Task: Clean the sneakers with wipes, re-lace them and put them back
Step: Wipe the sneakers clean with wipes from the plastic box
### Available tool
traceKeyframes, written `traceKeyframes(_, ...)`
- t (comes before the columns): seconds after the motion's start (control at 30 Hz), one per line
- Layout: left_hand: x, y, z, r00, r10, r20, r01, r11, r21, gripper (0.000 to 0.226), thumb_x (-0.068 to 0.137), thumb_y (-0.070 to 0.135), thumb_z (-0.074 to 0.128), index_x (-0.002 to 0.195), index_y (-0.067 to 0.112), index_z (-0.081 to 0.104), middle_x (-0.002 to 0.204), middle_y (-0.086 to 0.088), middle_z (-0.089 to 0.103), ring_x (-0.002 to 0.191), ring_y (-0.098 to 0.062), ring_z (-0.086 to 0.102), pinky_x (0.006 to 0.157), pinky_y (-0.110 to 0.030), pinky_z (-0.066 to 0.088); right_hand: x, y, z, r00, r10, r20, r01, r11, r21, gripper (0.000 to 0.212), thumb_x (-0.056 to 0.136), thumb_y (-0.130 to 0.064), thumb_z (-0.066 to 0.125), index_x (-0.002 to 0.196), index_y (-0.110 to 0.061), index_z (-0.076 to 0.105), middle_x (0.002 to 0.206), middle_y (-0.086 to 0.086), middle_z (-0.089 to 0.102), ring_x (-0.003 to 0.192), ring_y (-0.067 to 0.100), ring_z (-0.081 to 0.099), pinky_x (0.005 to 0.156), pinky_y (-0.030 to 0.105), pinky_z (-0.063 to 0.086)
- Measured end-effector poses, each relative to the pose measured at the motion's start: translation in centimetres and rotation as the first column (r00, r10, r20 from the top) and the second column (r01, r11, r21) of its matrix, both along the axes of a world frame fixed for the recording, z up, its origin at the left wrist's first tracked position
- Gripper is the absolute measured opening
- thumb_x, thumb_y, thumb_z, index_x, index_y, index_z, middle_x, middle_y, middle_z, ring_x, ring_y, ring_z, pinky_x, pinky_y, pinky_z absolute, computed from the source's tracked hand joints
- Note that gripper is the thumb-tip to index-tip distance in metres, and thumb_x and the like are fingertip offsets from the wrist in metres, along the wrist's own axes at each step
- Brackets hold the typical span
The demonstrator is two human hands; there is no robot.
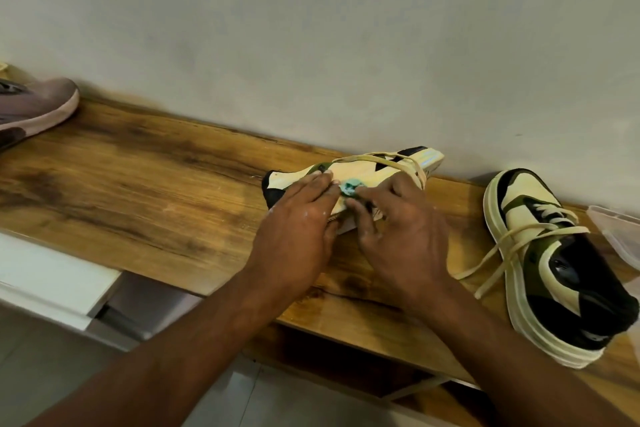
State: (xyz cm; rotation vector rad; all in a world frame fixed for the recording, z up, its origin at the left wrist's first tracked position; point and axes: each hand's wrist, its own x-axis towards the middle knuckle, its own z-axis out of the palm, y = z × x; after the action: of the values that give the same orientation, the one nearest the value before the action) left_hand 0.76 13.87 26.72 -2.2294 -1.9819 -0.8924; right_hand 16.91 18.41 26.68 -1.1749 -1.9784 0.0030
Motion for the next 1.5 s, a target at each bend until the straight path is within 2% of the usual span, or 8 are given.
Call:
traceKeyframes(0.13, -0.5, 0.3, -0.3, 0.999, -0.008, 0.039, 0.007, 1.0, 0.012, 0.063, 0.083, 0.004, 0.083, 0.143, 0.007, 0.062, 0.15, -0.012, 0.059, 0.142, -0.028, 0.053, 0.118, -0.037, 0.035, -0.7, -1.1, -0.7, 0.995, 0.065, 0.076, -0.064, 0.998, -0.015, 0.023, 0.091, -0.019, 0.078, 0.114, -0.021, 0.079, 0.103, 0.002, 0.06, 0.088, 0.019, 0.06, 0.055, 0.036, 0.055)
traceKeyframes(0.33, -0.5, 0.3, -0.8, 0.999, -0.029, 0.034, 0.027, 0.998, 0.053, 0.061, 0.083, 0.011, 0.086, 0.14, 0.008, 0.065, 0.146, -0.012, 0.063, 0.138, -0.029, 0.057, 0.113, -0.043, 0.046, 1.1, 0.7, 0.5, 0.999, 0.037, -0.009, -0.037, 0.999, -0.038, 0.015, 0.091, -0.019, 0.08, 0.106, -0.016, 0.081, 0.115, 0.001, 0.063, 0.1, 0.018, 0.063, 0.069, 0.036, 0.058)
traceKeyframes(0.6, -0.1, -0.5, -1.2, 0.998, -0.067, 0.004, 0.066, 0.992, 0.109, 0.065, 0.081, 0.002, 0.084, 0.143, 0.004, 0.062, 0.147, -0.012, 0.062, 0.14, -0.027, 0.055, 0.116, -0.037, 0.04, 0.6, -0.5, 1.1, 0.989, 0.124, 0.076, -0.124, 0.992, -0.011, 0.033, 0.088, -0.006, 0.079, 0.119, -0.015, 0.077, 0.097, 0.003, 0.067, 0.084, 0.023, 0.064, 0.063, 0.037, 0.056)
traceKeyframes(0.8, -0.6, -0.2, -1.1, 0.997, -0.07, 0.025, 0.068, 0.995, 0.07, 0.061, 0.086, 0.01, 0.083, 0.144, 0.01, 0.062, 0.15, -0.008, 0.06, 0.141, -0.026, 0.053, 0.114, -0.045, 0.048, 2.2, 1.4, 1.7, 0.994, 0.089, 0.065, -0.085, 0.995, -0.055, 0.027, 0.083, -0.002, 0.08, 0.108, -0.014, 0.081, 0.091, 0.004, 0.065, 0.078, 0.023, 0.063, 0.061, 0.043, 0.056)
traceKeyframes(1.03, -0.4, -0.3, -1.1, 0.997, -0.071, 0.007, 0.071, 0.995, 0.074, 0.063, 0.082, 0.007, 0.085, 0.141, 0.008, 0.064, 0.148, -0.009, 0.061, 0.138, -0.027, 0.055, 0.116, -0.04, 0.043, 4.1, 2.4, 3.2, 0.998, -0.058, 0.04, 0.059, 0.998, -0.015, 0.022, 0.087, -0.005, 0.077, 0.107, -0.013, 0.081, 0.089, 0.007, 0.067, 0.075, 0.022, 0.062, 0.063, 0.034, 0.051)
traceKeyframes(1.2, 0.0, -0.6, -1.1, 0.998, -0.056, 0.006, 0.056, 0.995, 0.082, 0.063, 0.079, 0.001, 0.084, 0.139, 0.006, 0.065, 0.145, -0.01, 0.064, 0.137, -0.027, 0.057, 0.116, -0.037, 0.041, 0.5, -0.4, 2.2, 0.997, 0.036, 0.067, -0.028, 0.992, -0.119, 0.015, 0.093, -0.019, 0.077, 0.107, -0.015, 0.08, 0.091, 0.005, 0.065, 0.075, 0.017, 0.059, 0.065, 0.029, 0.045)
traceKeyframes(1.33, -0.1, -0.5, -1.0, 0.999, -0.052, 0.002, 0.051, 0.996, 0.072, 0.064, 0.08, -0.003, 0.082, 0.141, 0.004, 0.063, 0.146, -0.012, 0.062, 0.138, -0.029, 0.056, 0.117, -0.041, 0.042, -0.6, -0.9, 1.3, 0.992, 0.116, 0.057, -0.11, 0.989, -0.097, 0.008, 0.092, -0.012, 0.075, 0.099, -0.013, 0.08, 0.087, 0.004, 0.062, 0.074, 0.016, 0.058, 0.061, 0.028, 0.045)
traceKeyframes(1.5, -0.3, -0.4, -0.5, 0.998, -0.051, 0.042, 0.05, 0.998, 0.023, 0.065, 0.083, 0.008, 0.085, 0.144, 0.012, 0.062, 0.15, -0.005, 0.059, 0.141, -0.024, 0.052, 0.117, -0.039, 0.043, 3.2, 2.6, 2.4, 0.996, -0.058, -0.067, 0.056, 0.998, -0.033, 0.006, 0.088, -0.009, 0.076, 0.092, -0.011, 0.079, 0.086, 0.004, 0.069, 0.071, 0.016, 0.061, 0.064, 0.042, 0.056)
